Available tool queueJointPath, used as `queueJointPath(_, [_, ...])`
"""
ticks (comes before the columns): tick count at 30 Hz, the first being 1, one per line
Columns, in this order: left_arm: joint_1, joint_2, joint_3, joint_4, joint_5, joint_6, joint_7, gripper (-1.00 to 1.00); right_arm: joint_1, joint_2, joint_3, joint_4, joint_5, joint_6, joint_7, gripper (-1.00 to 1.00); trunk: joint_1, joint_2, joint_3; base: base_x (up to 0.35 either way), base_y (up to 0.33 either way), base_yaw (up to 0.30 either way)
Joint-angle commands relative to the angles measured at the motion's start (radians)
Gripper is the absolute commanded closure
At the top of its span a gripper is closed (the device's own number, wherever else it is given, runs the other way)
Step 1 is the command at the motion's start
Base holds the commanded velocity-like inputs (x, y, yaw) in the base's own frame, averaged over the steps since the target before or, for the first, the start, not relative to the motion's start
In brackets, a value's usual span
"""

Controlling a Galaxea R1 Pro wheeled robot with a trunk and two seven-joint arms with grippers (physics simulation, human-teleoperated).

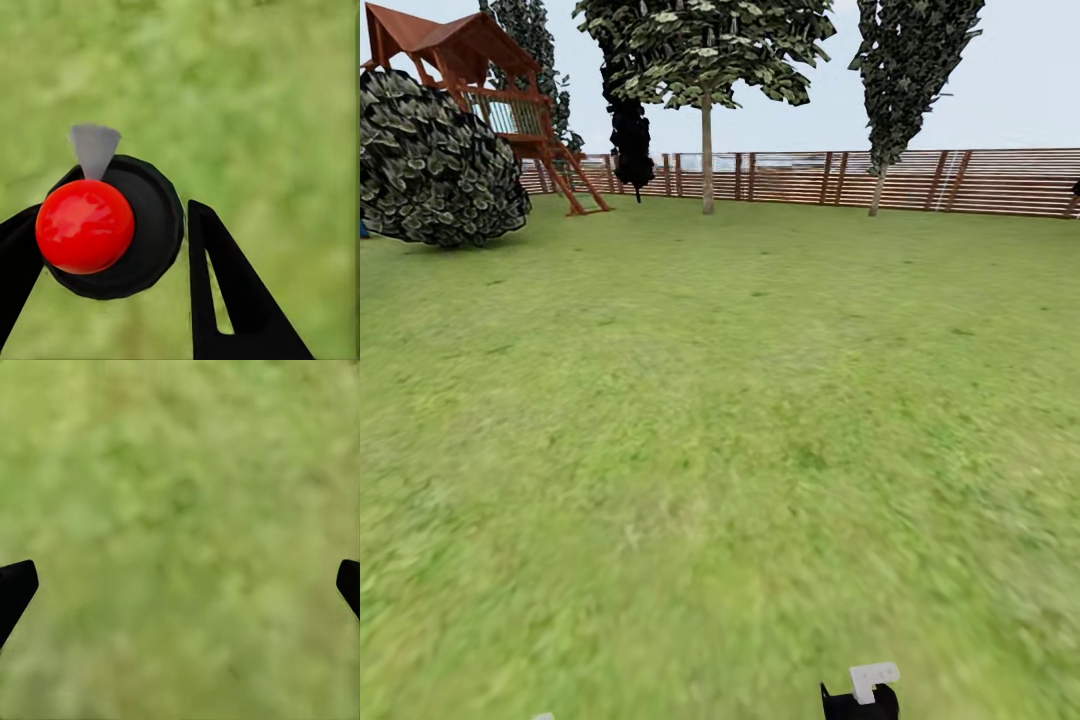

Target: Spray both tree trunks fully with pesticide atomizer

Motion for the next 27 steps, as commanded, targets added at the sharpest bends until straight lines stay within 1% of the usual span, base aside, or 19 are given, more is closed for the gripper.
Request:
queueJointPath(1, [0.000,0.000,-0.009,0.000,0.004,-0.002,0.006,1.00,0.000,0.000,0.009,0.000,-0.007,-0.002,-0.003,-1.00,0.000,0.000,-0.001,0.340,0.000,0.000])
queueJointPath(27, [0.000,0.000,-0.010,0.000,0.004,-0.002,0.006,1.00,0.000,0.000,0.010,0.001,-0.007,-0.002,-0.003,-1.00,0.000,0.000,-0.001,0.340,0.000,0.000])
